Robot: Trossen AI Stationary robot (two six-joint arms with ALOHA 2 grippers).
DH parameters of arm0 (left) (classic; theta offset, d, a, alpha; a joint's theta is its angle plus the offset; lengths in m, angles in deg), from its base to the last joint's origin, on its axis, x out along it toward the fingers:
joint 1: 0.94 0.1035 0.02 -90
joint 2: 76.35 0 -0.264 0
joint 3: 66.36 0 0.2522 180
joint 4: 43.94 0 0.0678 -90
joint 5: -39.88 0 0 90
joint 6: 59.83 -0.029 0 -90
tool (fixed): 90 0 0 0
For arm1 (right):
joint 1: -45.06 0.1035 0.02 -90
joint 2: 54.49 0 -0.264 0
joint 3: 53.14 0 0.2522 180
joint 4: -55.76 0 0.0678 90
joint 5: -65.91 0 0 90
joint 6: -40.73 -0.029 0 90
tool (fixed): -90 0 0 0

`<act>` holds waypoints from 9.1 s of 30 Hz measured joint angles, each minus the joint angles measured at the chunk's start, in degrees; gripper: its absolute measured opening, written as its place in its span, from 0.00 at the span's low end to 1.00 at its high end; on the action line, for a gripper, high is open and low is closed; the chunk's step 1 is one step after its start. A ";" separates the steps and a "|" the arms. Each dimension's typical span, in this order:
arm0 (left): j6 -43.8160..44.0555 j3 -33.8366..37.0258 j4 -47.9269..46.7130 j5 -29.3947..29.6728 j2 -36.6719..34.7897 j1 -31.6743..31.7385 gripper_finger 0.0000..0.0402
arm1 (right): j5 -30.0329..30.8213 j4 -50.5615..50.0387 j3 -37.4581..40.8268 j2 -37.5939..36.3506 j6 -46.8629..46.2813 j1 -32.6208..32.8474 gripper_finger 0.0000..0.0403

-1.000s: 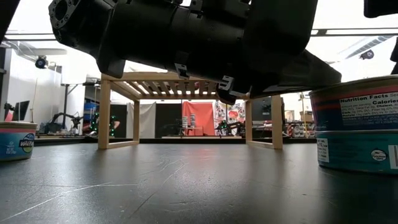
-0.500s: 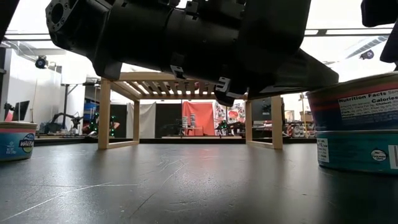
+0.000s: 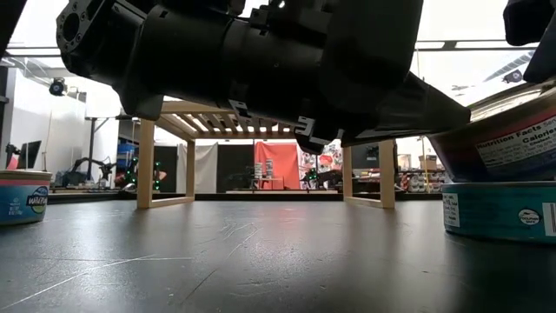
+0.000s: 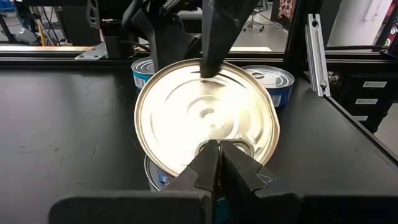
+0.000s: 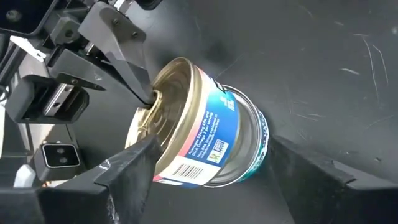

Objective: Stack canned seafood by type on shelf
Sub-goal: Stack the blue and pink tuna can on top of the blue and pink tuna can

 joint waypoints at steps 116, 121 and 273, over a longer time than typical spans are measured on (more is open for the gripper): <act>-22.43 30.93 5.93 9.34 -43.21 -7.56 0.00 | -36.39 16.26 -7.95 -24.30 44.67 -65.62 0.46; -23.34 30.93 5.87 11.60 -43.43 -7.83 0.00 | -45.77 16.35 -10.69 -20.81 43.33 -73.21 0.46; -31.12 30.58 4.99 38.52 -44.39 -15.78 0.00 | -69.59 10.91 -17.68 -3.69 36.61 -99.27 0.59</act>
